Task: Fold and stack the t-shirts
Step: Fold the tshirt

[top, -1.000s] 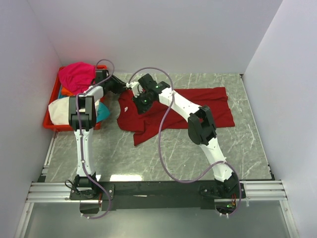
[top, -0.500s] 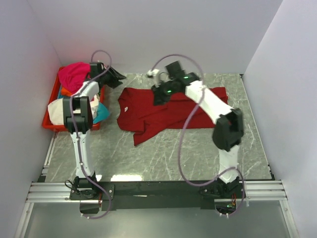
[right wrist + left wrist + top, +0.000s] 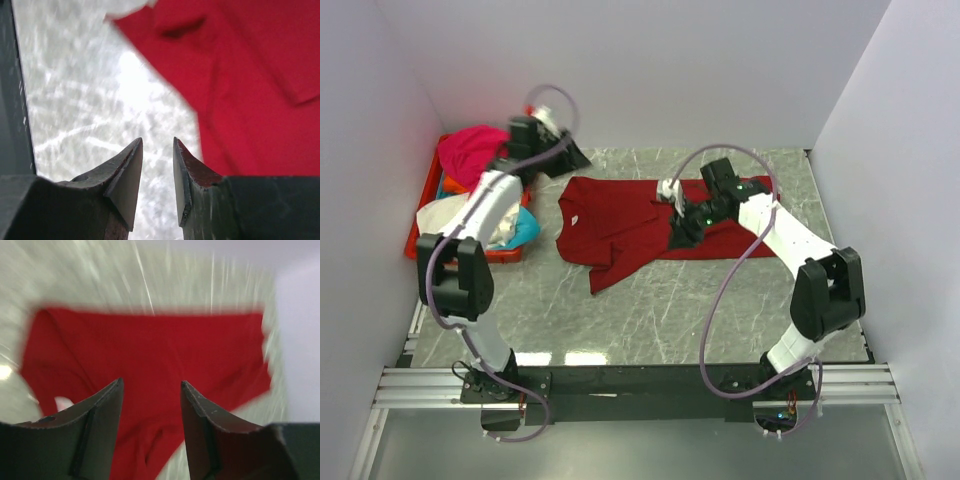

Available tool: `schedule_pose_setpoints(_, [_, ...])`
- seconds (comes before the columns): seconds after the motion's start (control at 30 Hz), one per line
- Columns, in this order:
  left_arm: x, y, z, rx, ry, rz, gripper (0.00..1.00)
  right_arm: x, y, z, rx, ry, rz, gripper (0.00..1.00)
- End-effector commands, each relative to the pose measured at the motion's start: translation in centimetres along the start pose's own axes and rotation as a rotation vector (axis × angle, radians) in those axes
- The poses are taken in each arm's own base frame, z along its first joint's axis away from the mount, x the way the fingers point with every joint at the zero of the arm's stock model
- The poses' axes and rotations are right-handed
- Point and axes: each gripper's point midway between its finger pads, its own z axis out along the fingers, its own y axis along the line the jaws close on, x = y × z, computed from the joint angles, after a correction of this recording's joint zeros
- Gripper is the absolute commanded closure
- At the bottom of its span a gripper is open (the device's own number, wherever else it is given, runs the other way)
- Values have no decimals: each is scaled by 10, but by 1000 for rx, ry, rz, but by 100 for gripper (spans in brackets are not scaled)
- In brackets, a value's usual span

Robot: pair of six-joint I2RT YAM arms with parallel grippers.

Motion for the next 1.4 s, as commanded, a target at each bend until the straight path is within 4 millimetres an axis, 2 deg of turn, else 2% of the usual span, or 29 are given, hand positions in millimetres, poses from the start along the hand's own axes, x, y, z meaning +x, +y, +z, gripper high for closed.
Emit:
schedule_pose_setpoints(0.0, [94, -20, -9, -5, 245, 162, 46, -6, 10, -12, 16, -46, -161, 62])
schedule_pose_setpoints(0.03, [113, -12, -11, -32, 285, 192, 47, 0, 9, -13, 22, -38, -153, 62])
schedule_pose_setpoints(0.1, [139, -21, -17, -28, 343, 265, 47, 8, 11, -14, 1, -15, -161, 61])
schedule_pose_setpoints(0.13, [156, -15, -22, -47, 392, 298, 48, 7, 8, -16, 3, -10, -161, 60])
schedule_pose_setpoints(0.17, [161, -12, -27, -79, 400, 321, 48, 14, 7, -14, -12, 9, -128, 60])
schedule_pose_setpoints(0.2, [173, -17, -30, -72, 424, 346, 48, 16, 7, -11, -24, 12, -115, 60])
schedule_pose_setpoints(0.23, [188, -10, -35, -86, 454, 352, 48, 19, 6, -7, -37, 14, -98, 60])
schedule_pose_setpoints(0.3, [199, -17, -46, -71, 447, 376, 48, 19, 6, 1, -55, -2, -95, 60])
schedule_pose_setpoints(0.33, [215, -9, -52, -69, 473, 377, 47, 20, 5, 4, -57, -2, -93, 60])
schedule_pose_setpoints(0.37, [213, -22, -60, -6, 438, 395, 47, 21, 3, 8, -61, 1, -92, 60])
schedule_pose_setpoints(0.4, [222, -31, -64, 46, 440, 420, 46, 20, 2, 8, -62, -3, -96, 60])
schedule_pose_setpoints(0.43, [239, -25, -68, 75, 464, 456, 46, 20, 2, 10, -67, -7, -97, 60])
schedule_pose_setpoints(0.47, [237, -35, -67, 119, 427, 491, 45, 18, -1, 11, -60, -10, -98, 60])
schedule_pose_setpoints(0.5, [249, -44, -70, 177, 453, 525, 44, 18, -2, 11, -58, -10, -93, 60])
schedule_pose_setpoints(0.57, [256, -46, -60, 207, 464, 597, 41, 18, -3, 10, -49, -4, -90, 60])
schedule_pose_setpoints(0.6, [250, -58, -54, 222, 447, 624, 41, 20, -3, 8, -42, -1, -88, 59])
schedule_pose_setpoints(0.63, [248, -59, -48, 216, 448, 645, 41, 20, -3, 6, -36, -3, -90, 59])
schedule_pose_setpoints(0.67, [255, -53, -36, 196, 480, 650, 40, 17, -4, 1, -19, -16, -101, 60])
schedule_pose_setpoints(0.7, [247, -64, -30, 206, 475, 663, 40, 21, -3, 0, -16, -18, -95, 60])
schedule_pose_setpoints(0.73, [245, -65, -25, 206, 478, 675, 40, 20, -8, -8, 8, -28, -93, 60])
schedule_pose_setpoints(0.77, [252, -59, -14, 191, 508, 674, 40, 21, -8, -12, 9, -39, -85, 59])
schedule_pose_setpoints(0.8, [247, -64, -9, 186, 508, 682, 40, 20, -10, -16, 14, -48, -82, 59])
schedule_pose_setpoints(0.83, [246, -60, -3, 155, 510, 688, 40, 21, -14, -24, 30, -58, -70, 59])
schedule_pose_setpoints(0.87, [256, -51, 5, 128, 550, 685, 40, 21, -14, -27, 25, -70, -63, 60])
schedule_pose_setpoints(0.93, [260, -42, 14, 89, 579, 687, 41, 24, -16, -35, 36, -79, -54, 60])
schedule_pose_setpoints(1.0, [261, -39, 18, 83, 592, 724, 41, 25, -17, -37, 38, -85, -51, 60])
schedule_pose_setpoints(1.13, [276, -25, 24, 53, 660, 712, 42, 24, -17, -41, 41, -93, -50, 60])
schedule_pose_setpoints(1.37, [293, -17, 28, 46, 727, 700, 46, 24, -16, -44, 38, -100, -48, 60])
